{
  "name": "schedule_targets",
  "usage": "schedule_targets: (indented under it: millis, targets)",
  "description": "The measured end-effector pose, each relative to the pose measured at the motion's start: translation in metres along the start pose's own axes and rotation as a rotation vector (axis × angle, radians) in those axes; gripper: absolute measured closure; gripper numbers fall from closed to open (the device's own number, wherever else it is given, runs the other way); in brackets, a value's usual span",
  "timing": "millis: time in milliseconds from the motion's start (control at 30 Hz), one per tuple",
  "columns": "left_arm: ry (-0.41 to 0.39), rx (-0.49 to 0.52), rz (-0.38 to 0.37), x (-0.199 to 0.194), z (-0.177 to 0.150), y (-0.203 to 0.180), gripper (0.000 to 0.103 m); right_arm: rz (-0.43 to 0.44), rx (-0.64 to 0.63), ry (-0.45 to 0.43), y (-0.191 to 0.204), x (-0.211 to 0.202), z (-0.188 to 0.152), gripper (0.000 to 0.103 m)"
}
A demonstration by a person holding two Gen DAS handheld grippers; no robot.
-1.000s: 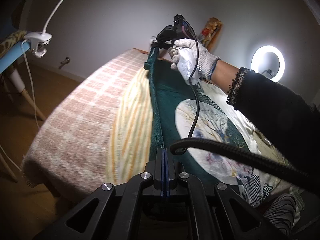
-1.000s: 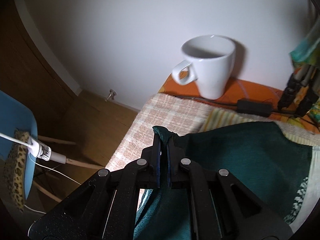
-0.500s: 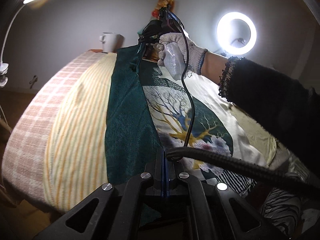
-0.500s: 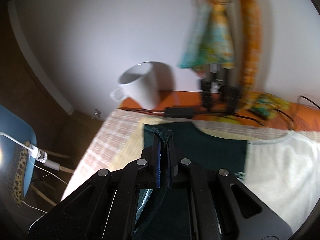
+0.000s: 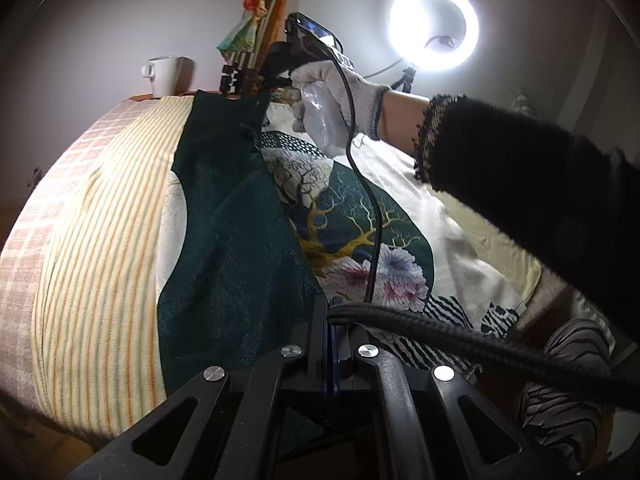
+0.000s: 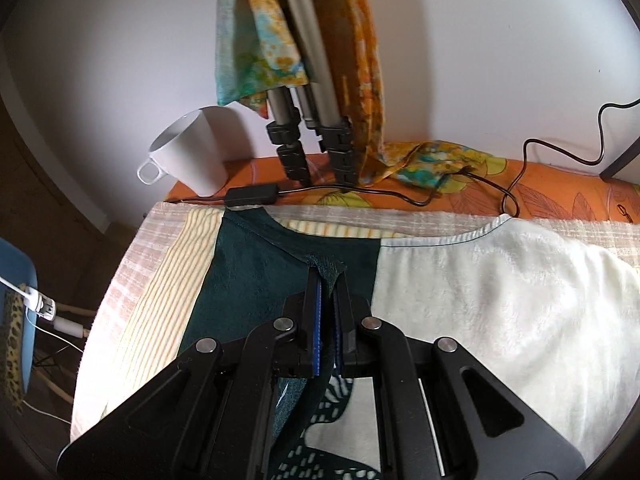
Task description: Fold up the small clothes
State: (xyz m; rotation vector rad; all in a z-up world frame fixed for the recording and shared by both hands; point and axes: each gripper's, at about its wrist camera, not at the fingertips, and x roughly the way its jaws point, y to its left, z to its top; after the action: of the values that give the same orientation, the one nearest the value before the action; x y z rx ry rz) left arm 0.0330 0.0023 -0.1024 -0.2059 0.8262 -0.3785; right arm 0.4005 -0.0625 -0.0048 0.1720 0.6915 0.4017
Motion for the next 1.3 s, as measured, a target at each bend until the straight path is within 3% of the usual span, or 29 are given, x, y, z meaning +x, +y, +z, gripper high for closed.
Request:
schedule_targets:
  millis: [267, 367, 433, 500, 600, 900, 1300]
  targets:
    - [0.050, 0.012, -0.029, 0.018, 0.000, -0.009, 0.102, -0.062, -0.044, 0.023, -0.009, 0.011, 0.000, 0.097]
    - [0.064, 0.036, -0.052, 0.020, 0.000, -0.016, 0.079, -0.098, -0.044, 0.037, -0.016, 0.014, -0.001, 0.097]
    - [0.054, 0.067, -0.045, 0.018, -0.001, -0.022, 0.071, -0.133, -0.051, 0.040, -0.020, 0.014, -0.002, 0.086]
    - [0.047, 0.088, -0.031, 0.016, -0.001, -0.025, 0.066, -0.164, -0.056, 0.037, -0.023, 0.011, -0.004, 0.060]
    - [0.040, 0.093, -0.019, 0.014, -0.001, -0.027, 0.064, -0.166, -0.040, 0.000, -0.032, -0.005, -0.004, 0.050]
    - [-0.010, 0.132, 0.045, -0.002, -0.004, -0.033, 0.060, -0.077, 0.012, -0.053, -0.054, -0.086, -0.013, 0.045]
    - [-0.066, 0.241, 0.170, -0.011, -0.016, -0.046, 0.055, -0.028, 0.088, -0.149, -0.103, -0.229, -0.065, 0.042]
